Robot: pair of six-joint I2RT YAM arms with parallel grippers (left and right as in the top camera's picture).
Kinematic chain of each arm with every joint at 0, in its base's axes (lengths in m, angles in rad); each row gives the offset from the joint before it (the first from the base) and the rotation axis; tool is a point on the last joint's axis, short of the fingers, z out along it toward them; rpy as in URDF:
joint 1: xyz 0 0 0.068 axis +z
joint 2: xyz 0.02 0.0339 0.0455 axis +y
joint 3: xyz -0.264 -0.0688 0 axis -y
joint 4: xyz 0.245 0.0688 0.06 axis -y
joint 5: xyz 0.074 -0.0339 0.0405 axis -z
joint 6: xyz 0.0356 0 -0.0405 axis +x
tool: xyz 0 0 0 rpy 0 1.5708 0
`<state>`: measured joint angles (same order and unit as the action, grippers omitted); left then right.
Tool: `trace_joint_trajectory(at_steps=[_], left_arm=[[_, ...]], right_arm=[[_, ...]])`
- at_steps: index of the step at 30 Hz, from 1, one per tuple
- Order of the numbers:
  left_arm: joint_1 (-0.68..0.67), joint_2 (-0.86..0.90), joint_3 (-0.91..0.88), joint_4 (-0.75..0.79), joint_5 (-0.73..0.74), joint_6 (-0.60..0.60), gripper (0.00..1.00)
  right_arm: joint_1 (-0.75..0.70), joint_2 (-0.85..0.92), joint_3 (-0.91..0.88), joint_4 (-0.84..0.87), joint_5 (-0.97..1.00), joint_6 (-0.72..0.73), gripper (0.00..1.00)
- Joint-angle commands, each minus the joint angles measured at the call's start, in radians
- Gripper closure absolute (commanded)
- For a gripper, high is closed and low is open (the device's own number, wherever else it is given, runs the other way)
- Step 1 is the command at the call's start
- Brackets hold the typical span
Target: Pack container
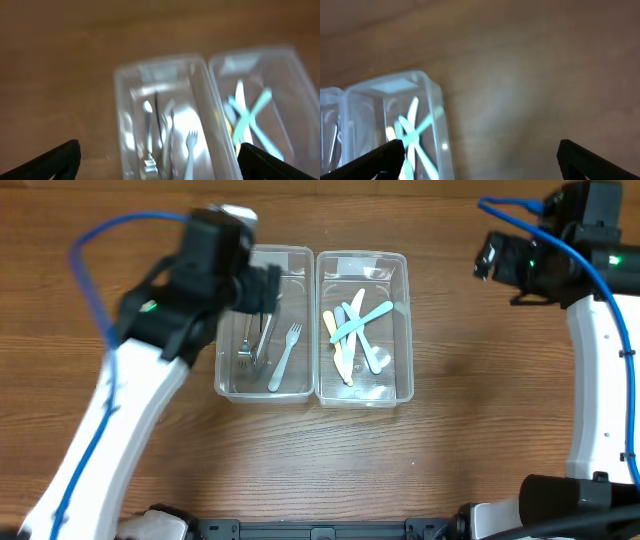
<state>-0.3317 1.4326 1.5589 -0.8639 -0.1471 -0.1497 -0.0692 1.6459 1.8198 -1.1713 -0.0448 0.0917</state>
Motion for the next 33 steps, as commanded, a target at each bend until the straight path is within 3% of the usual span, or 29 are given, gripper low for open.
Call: trace_joint_trajectory(at_steps=[1,5,9,12,21,27,33], left_arm=[[0.080,-0.021,0.010,0.081,-0.074,0.015,0.00],[0.138,-0.017,0.010,0.178,-0.076,0.019,0.00],[0.171,-0.022,0.010,0.162,-0.100,0.153,0.00],[0.174,-0.044,0.010,0.127,-0.153,0.097,0.00],[0.174,-0.224,-0.080,0.097,-0.178,0.075,0.00],[0.174,-0.529,-0.344,0.177,-0.178,0.075,0.00],[0.147,-0.865,-0.587,0.156,-0.178,0.092,0.00]], right_arm=[[0.055,0.034,-0.001,0.126,-0.002,-0.133,0.00],[0.091,0.055,-0.001,0.228,-0.003,-0.134,0.00],[0.096,0.054,-0.001,0.217,-0.002,-0.134,0.00],[0.087,0.054,-0.001,0.178,-0.003,-0.122,0.00],[0.079,-0.003,-0.004,0.074,-0.010,-0.076,0.00],[0.079,-0.196,-0.226,0.133,0.009,-0.052,0.00],[0.102,-0.534,-0.608,0.309,0.020,-0.009,0.00]])
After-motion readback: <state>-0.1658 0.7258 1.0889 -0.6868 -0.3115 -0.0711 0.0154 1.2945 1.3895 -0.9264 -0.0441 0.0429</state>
